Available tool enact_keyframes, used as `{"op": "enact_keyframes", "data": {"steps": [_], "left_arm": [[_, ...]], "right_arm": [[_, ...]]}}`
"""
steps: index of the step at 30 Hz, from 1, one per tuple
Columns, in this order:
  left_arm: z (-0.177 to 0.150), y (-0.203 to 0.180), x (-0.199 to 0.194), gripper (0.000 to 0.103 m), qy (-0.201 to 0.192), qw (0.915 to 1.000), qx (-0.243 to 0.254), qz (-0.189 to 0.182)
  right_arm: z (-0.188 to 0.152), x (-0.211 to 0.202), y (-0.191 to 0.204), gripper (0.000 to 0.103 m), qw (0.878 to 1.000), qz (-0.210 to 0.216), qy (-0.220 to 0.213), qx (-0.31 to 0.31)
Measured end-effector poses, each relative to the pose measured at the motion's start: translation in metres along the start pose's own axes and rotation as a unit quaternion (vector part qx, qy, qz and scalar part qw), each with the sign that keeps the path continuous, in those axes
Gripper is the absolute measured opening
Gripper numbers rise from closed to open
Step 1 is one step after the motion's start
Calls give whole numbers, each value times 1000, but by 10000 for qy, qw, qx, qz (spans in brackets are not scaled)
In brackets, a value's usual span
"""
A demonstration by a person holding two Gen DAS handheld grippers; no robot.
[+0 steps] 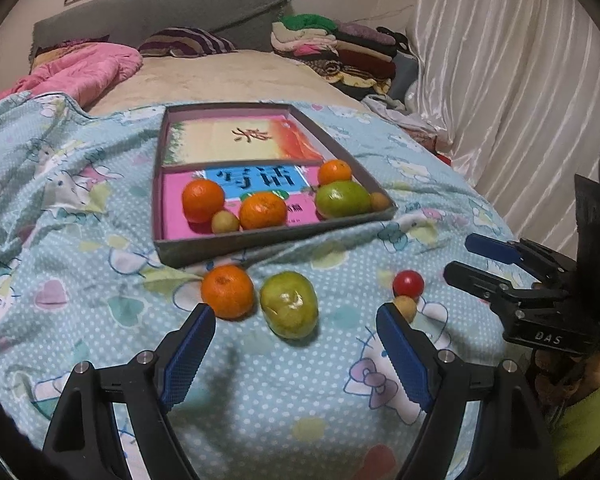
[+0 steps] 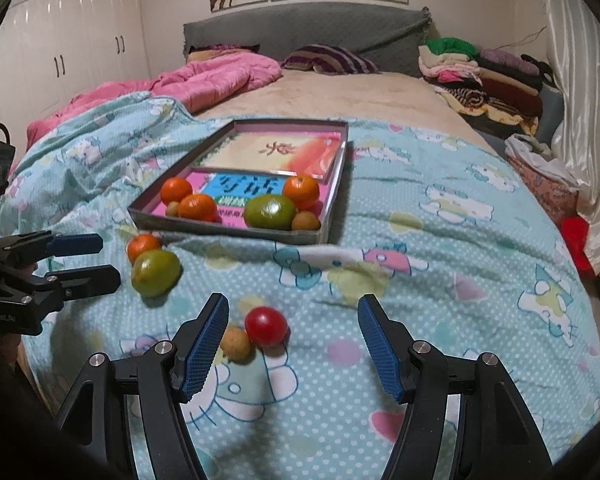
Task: Organize fruits
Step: 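Withdraw both open tools from the tray toward the remaining fruits, then grasp the green pear with the left tool while the right tool grasps the red tomato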
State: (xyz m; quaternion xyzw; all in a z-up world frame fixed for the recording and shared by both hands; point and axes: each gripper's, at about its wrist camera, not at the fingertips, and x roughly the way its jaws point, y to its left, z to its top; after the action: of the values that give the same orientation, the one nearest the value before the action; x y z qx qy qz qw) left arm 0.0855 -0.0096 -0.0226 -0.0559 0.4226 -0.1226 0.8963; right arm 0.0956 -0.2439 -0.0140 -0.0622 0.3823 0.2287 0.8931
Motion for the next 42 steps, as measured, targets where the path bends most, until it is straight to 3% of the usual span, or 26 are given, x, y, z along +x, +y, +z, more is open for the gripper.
{"op": "enact_keyframes", "data": {"steps": [13, 22, 34, 39, 42], "left_arm": [[-7, -3, 8, 76, 129, 9999, 69, -31], [-8, -4, 18, 55, 199, 9997, 30, -128], [-5, -4, 28, 54, 229, 9997, 9, -99], [-1, -1, 32, 50, 230, 9997, -47, -75], [0, 1, 35, 48, 250, 9996, -73, -58]], "right_arm": [[-16, 14, 5, 68, 9991, -37, 370, -203], [-19, 30, 6, 49, 9980, -5, 513, -372], [-6, 54, 8, 44, 9967, 366, 443, -575], [2, 66, 8, 30, 9957, 504, 528, -566], [2, 68, 7, 29, 9958, 529, 528, -533]]}}
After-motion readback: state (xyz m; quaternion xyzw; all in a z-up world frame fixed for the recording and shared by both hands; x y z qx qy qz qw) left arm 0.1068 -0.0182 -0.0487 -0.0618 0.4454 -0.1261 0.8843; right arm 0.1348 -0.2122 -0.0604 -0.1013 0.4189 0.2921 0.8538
